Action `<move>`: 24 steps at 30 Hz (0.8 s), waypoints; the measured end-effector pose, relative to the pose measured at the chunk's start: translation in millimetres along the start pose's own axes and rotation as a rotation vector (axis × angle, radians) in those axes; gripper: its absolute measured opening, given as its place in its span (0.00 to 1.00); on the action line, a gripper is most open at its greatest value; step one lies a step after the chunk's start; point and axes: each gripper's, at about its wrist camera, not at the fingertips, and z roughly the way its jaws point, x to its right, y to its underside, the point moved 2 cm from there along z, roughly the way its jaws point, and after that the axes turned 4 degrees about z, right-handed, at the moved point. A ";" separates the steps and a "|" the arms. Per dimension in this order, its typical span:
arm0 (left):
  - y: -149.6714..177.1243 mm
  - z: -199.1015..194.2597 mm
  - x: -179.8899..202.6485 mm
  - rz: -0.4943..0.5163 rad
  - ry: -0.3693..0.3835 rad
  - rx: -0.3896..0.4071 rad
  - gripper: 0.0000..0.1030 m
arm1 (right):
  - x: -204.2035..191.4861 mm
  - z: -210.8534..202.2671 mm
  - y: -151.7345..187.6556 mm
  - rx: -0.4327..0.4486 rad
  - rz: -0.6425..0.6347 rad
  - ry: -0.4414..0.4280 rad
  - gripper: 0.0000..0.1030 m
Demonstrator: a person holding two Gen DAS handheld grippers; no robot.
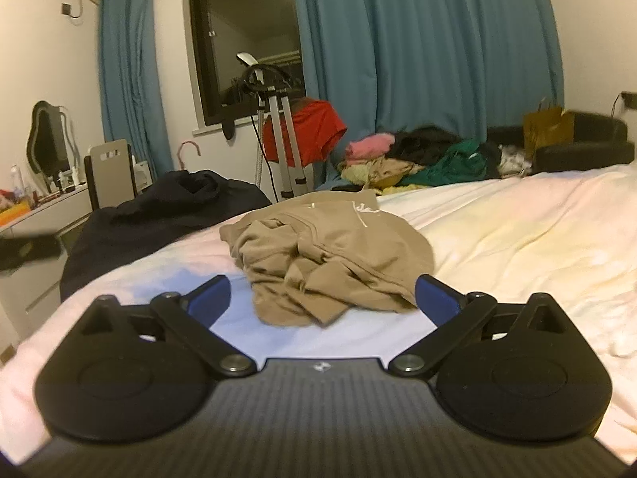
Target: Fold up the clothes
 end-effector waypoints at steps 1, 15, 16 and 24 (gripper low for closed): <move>1.5 3.5 -5.9 -0.009 0.003 -0.003 1.00 | -1.8 13.3 -4.3 -0.011 -0.006 0.014 0.84; 33.9 86.8 -66.0 -0.186 0.068 -0.099 1.00 | -25.2 211.6 -15.0 -0.200 -0.131 0.133 0.51; 35.2 89.1 -65.2 -0.191 0.071 -0.097 1.00 | -23.3 217.3 -11.9 -0.220 -0.149 0.164 0.37; 47.0 97.8 -47.1 -0.217 0.179 -0.118 0.99 | -15.8 135.9 -38.0 -0.060 -0.146 0.129 0.11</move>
